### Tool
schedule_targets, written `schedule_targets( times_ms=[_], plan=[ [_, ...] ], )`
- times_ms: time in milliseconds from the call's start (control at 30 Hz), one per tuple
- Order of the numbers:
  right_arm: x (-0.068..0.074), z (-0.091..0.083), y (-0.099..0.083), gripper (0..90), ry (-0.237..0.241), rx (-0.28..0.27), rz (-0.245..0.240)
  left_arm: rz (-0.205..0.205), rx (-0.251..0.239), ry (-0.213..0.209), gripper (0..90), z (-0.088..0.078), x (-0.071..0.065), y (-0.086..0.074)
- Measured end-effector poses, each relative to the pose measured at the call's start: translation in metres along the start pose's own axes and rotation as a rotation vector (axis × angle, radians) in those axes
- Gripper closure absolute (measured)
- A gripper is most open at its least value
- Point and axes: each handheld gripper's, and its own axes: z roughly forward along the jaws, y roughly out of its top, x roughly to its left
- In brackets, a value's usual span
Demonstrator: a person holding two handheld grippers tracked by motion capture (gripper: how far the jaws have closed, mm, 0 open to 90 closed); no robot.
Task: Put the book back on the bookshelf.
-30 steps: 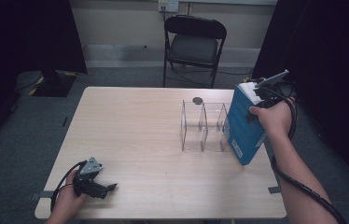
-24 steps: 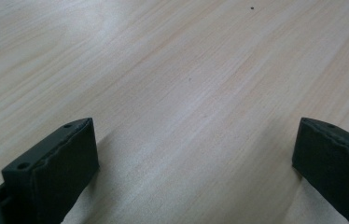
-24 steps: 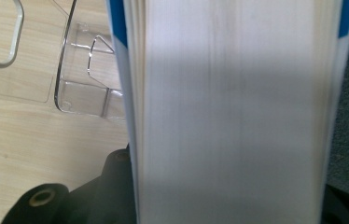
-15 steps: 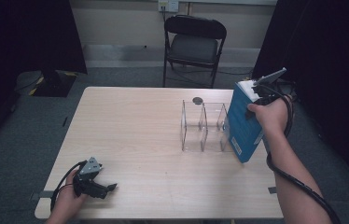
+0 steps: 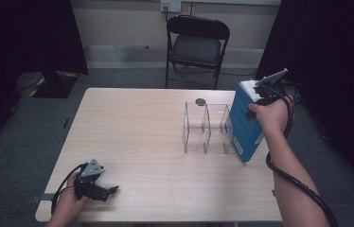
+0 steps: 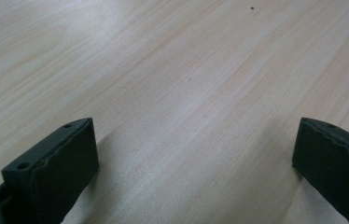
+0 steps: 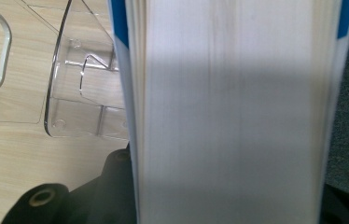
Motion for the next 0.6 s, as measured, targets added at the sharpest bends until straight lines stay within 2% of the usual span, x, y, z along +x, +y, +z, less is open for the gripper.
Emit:
schedule_targets(
  times_ms=[200, 600],
  plan=[
    [0.0, 0.004, 0.001, 61.7, -0.013, -0.013, -0.012, 0.0, 0.0, 0.001, 0.0, 0.0, 0.0, 0.0],
    [-0.003, 0.011, 0.004, 61.7, -0.004, -0.026, 0.008, 0.0, 0.0, 0.0, 0.0, 0.0, 0.0, 0.0]
  ],
)
